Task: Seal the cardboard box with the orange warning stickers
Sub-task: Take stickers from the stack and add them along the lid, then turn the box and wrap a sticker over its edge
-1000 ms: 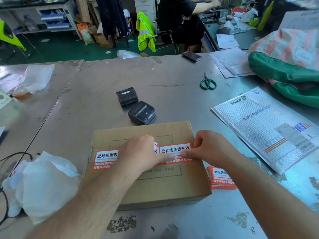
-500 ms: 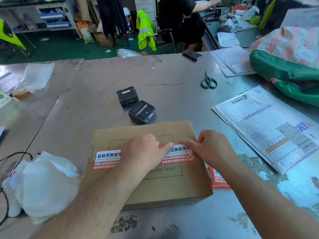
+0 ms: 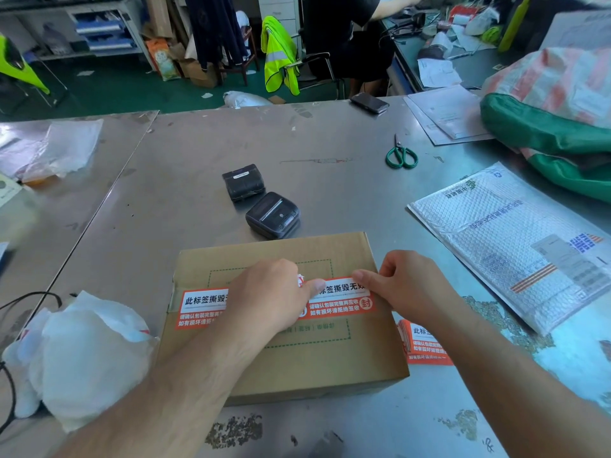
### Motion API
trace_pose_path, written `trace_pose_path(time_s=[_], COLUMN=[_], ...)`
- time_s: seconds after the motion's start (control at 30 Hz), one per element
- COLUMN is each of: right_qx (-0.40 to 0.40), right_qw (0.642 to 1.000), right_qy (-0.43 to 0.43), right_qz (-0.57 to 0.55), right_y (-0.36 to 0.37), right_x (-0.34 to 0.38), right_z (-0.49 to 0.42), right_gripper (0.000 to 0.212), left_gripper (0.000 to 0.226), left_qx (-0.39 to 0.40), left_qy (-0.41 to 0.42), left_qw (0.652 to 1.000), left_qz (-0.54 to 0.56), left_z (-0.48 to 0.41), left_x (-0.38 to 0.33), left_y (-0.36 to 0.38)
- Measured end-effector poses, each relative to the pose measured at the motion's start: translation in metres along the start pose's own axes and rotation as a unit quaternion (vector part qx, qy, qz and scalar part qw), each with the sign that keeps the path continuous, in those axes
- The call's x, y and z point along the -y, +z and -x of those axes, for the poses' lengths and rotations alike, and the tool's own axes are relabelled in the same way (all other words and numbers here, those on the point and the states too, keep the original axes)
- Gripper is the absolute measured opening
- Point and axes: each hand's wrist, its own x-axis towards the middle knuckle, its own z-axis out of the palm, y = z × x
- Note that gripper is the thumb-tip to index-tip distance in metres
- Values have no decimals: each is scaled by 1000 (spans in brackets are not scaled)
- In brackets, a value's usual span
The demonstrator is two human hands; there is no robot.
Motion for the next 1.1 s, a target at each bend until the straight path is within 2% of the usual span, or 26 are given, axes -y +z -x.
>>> trace_pose_path(time_s=[0.2, 0.3, 0.4, 0.5, 0.6, 0.87, 1.0, 1.1], right_qx=[61, 42, -16, -75, -74, -90, -80, -70], right_qw=[998, 992, 983, 985, 989, 981, 977, 976], right_qy=[-18, 11, 50, 69, 85, 112, 156, 193], right_qz=[-31, -117, -178, -139, -97, -126, -121, -68], right_y=[-10, -8, -3, 0, 1, 5, 6, 10], right_x=[-4, -11, -30, -58, -81, -112, -127, -139], right_z=[3, 6, 5, 5, 10, 19, 21, 20], right_gripper=[34, 32, 33, 18, 20, 17, 18, 37], left_gripper=[51, 52, 54, 53, 49, 47, 43, 41], left_qx=[-23, -53, -98, -143, -177, -225, -242, -241], left_qy=[14, 5, 0, 13, 43, 118, 142, 165], left_qw=[1000, 997, 991, 982, 970, 949, 940, 937], left_qz=[2, 51, 93, 123, 164, 185, 192, 190], left_z=[4, 6, 7, 8, 8, 12, 12, 13], left_x=[2, 6, 4, -4, -14, -34, -41, -53], left_y=[2, 1, 0, 2, 7, 29, 32, 33])
